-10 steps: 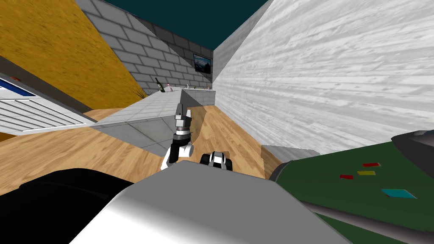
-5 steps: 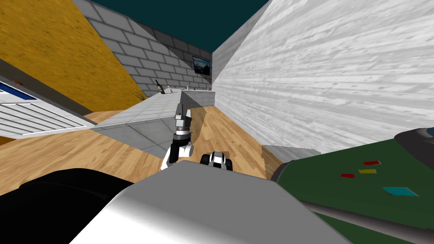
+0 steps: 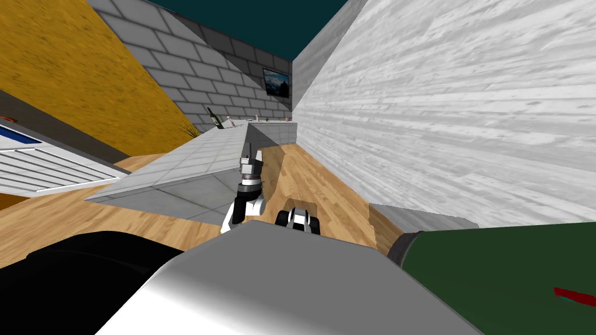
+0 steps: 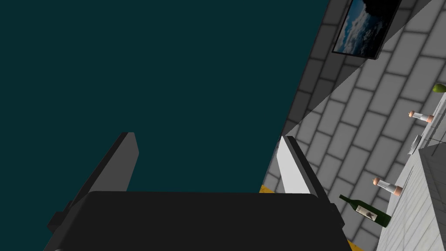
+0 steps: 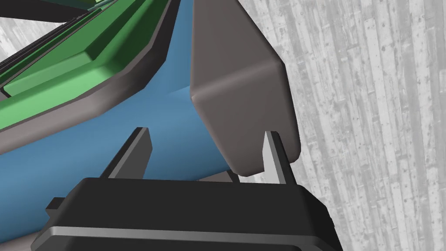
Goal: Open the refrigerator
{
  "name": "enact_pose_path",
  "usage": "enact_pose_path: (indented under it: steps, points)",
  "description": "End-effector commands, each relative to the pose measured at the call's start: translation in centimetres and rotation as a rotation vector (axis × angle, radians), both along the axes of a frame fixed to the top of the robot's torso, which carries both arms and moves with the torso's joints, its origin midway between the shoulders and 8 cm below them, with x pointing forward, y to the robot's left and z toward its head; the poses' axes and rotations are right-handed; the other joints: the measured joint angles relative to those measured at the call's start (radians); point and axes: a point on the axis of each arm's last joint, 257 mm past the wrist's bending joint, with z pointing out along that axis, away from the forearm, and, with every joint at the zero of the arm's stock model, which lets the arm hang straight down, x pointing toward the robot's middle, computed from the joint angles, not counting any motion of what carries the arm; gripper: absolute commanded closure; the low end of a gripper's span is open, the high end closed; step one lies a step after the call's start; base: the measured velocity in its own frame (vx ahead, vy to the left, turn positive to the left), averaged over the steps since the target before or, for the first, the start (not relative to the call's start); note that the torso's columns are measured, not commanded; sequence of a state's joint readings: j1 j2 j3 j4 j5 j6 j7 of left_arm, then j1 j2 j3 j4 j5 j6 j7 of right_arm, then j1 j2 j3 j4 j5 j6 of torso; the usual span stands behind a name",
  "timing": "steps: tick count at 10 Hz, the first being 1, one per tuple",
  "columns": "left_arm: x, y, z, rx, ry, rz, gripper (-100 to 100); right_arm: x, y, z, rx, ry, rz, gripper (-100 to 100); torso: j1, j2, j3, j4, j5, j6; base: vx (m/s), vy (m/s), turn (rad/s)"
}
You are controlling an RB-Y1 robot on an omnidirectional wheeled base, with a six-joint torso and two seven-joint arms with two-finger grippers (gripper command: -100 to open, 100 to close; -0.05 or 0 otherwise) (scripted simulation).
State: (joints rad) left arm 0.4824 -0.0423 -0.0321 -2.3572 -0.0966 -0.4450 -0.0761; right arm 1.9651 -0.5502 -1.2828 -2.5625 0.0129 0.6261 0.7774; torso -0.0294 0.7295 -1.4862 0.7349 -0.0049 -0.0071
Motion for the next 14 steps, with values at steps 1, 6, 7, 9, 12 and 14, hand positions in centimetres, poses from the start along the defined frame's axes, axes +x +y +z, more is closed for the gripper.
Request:
enact_pose_path:
  steps: [1, 6, 7, 9, 12, 14]
  points:
    - [0.0, 0.0, 0.0, 0.000, 0.000, 0.000, 0, -1.8, -1.4, 1.6, -0.054, 0.015, -0.058, 100, 0.003, -0.002, 0.000, 0.000, 0.001, 0.002, 0.243, 0.078, -0.003]
    - [0.0, 0.0, 0.0, 0.000, 0.000, 0.000, 0, -4.5, -2.8, 3.2, -0.108, 0.049, -0.139, 100, 0.013, -0.001, -0.002, -0.001, 0.007, 0.003, 0.174, 0.081, 0.005]
    - [0.0, 0.0, 0.0, 0.000, 0.000, 0.000, 0, -5.4, -3.1, 3.8, -0.126, 0.060, -0.165, 100, 0.014, 0.001, -0.001, 0.000, 0.008, 0.002, 0.254, 0.130, 0.023]
    - [0.0, 0.0, 0.0, 0.000, 0.000, 0.000, 0, -6.3, -3.5, 4.3, -0.145, 0.072, -0.192, 100, 0.021, 0.004, 0.003, 0.001, 0.009, 0.004, 0.212, 0.111, 0.020]
    - [0.0, 0.0, 0.0, 0.000, 0.000, 0.000, 0, -4.2, -4.5, -0.7, -0.024, 0.029, -0.114, 100, 0.027, 0.009, 0.011, 0.004, 0.004, 0.008, 0.211, 0.063, -0.113]
    - [0.0, 0.0, 0.0, 0.000, 0.000, 0.000, 0, -4.2, -5.8, -3.1, 0.027, 0.006, -0.113, 100, 0.029, 0.011, 0.011, 0.003, 0.004, 0.006, 0.098, 0.075, 0.005]
